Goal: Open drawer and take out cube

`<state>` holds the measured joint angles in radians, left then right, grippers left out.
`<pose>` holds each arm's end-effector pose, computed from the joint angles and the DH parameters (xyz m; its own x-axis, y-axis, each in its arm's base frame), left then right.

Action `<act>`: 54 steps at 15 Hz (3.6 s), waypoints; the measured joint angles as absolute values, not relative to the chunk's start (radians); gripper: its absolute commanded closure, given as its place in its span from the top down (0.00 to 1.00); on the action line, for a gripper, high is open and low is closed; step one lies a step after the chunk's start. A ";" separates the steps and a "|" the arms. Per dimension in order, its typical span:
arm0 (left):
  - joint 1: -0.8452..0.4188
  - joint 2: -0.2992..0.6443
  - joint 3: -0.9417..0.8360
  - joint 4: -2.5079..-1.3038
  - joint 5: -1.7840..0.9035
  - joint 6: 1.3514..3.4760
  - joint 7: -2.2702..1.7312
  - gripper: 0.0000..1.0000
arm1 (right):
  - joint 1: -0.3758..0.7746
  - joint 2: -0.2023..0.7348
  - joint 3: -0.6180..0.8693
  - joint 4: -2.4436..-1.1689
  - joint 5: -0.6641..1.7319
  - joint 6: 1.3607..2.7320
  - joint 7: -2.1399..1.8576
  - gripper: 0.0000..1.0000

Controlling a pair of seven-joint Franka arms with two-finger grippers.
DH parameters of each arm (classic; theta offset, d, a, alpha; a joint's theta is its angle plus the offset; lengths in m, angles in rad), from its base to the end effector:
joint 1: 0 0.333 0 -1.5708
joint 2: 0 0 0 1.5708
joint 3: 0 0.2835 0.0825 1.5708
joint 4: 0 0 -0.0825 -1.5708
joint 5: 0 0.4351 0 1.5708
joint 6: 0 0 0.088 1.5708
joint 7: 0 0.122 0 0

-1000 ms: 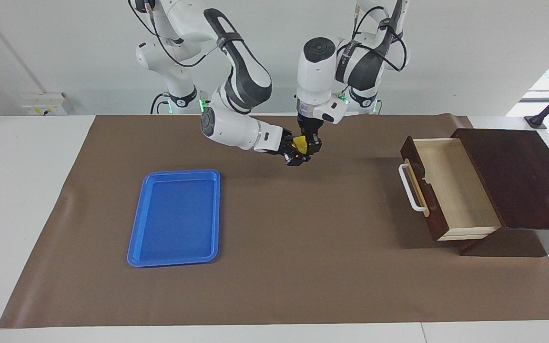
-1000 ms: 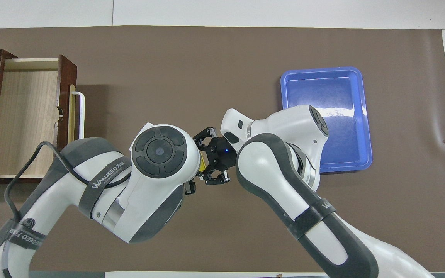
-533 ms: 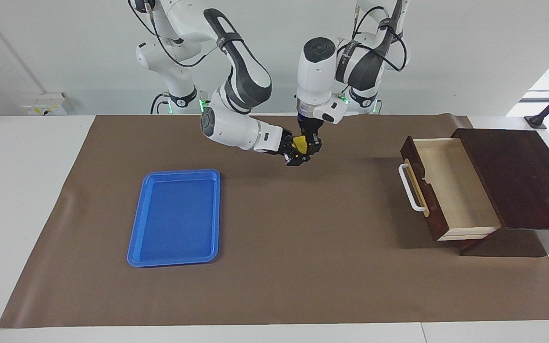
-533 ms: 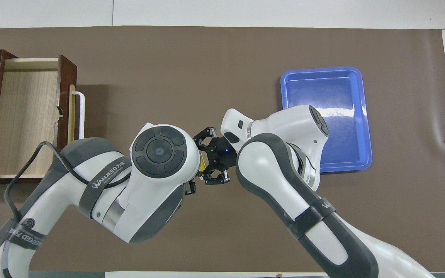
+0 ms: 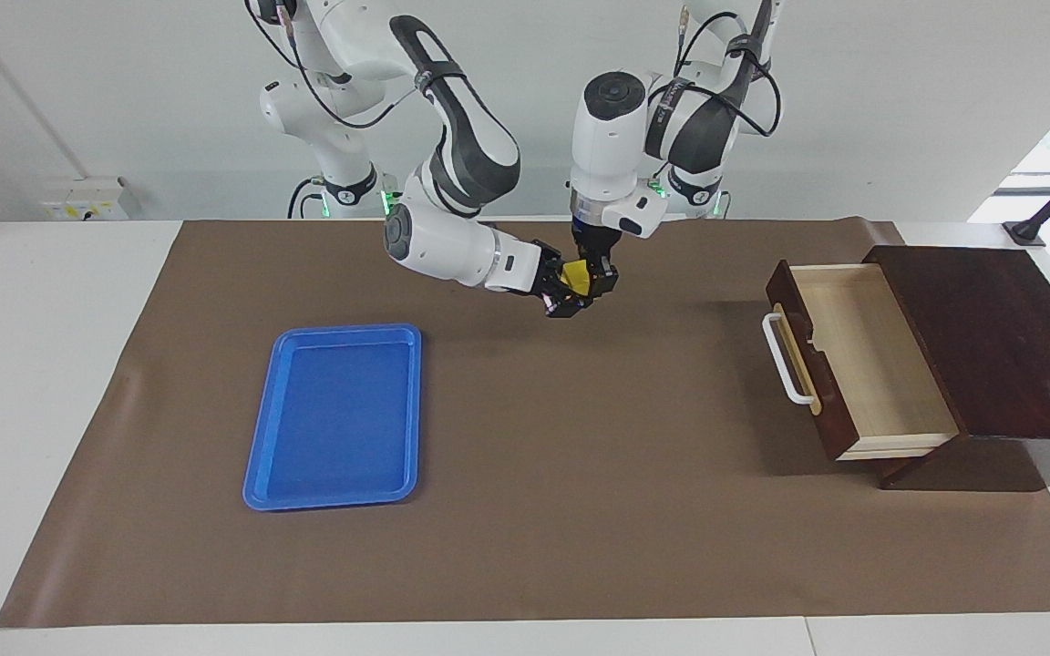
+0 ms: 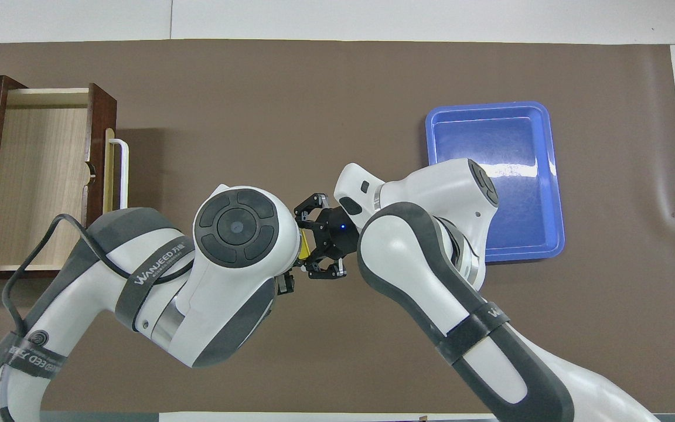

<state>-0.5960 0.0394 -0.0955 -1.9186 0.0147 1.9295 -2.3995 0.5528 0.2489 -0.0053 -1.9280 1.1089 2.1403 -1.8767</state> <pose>0.4725 -0.3892 0.4008 -0.1313 0.9910 0.0275 0.9912 0.1316 -0.0119 0.5337 0.3835 0.3074 -0.0955 0.6110 0.7859 0.9759 0.2132 -0.0472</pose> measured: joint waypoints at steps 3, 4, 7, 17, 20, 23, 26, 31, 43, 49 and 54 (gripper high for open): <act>-0.596 0.039 -0.096 -1.920 0.014 1.928 -2.400 0.00 | 0.552 0.247 -0.006 -1.925 1.102 2.140 -1.866 0.83; -0.596 0.038 -0.096 -1.923 0.014 1.926 -2.400 0.00 | 0.551 0.246 -0.009 -1.921 1.098 2.140 -1.857 0.86; -0.596 0.038 -0.096 -1.932 0.014 1.925 -2.400 0.00 | 0.547 0.241 -0.009 -1.912 1.094 2.140 -1.852 0.94; -0.594 0.038 -0.095 -1.933 0.014 1.925 -2.400 0.00 | 0.549 0.233 -0.005 -1.915 1.059 2.140 -1.856 0.97; -0.593 0.038 -0.093 -1.933 0.014 1.925 -2.400 0.00 | 0.548 0.232 -0.006 -1.922 1.057 2.140 -1.884 0.97; -0.593 0.038 -0.092 -1.933 0.014 1.925 -2.400 0.00 | 0.547 0.232 -0.007 -1.940 1.057 2.140 -1.915 0.97; -0.592 0.038 -0.092 -1.933 0.014 1.925 -2.400 0.00 | 0.547 0.231 -0.006 -1.945 1.057 2.140 -1.920 0.97; -0.592 0.038 -0.092 -1.933 0.014 1.925 -2.399 0.00 | 0.548 0.229 -0.006 -1.946 1.057 2.140 -1.920 0.88; -0.593 0.036 -0.096 -1.936 0.011 1.922 -2.397 0.04 | 0.547 0.229 -0.007 -1.946 1.057 2.145 -1.917 0.00; -0.593 0.036 -0.096 -1.936 0.011 1.922 -2.396 1.00 | 0.547 0.228 -0.007 -1.946 1.057 2.145 -1.918 0.00; -0.583 0.022 -0.089 -1.935 0.011 1.922 -2.392 1.00 | 0.548 0.228 -0.006 -1.946 1.057 2.144 -1.918 0.00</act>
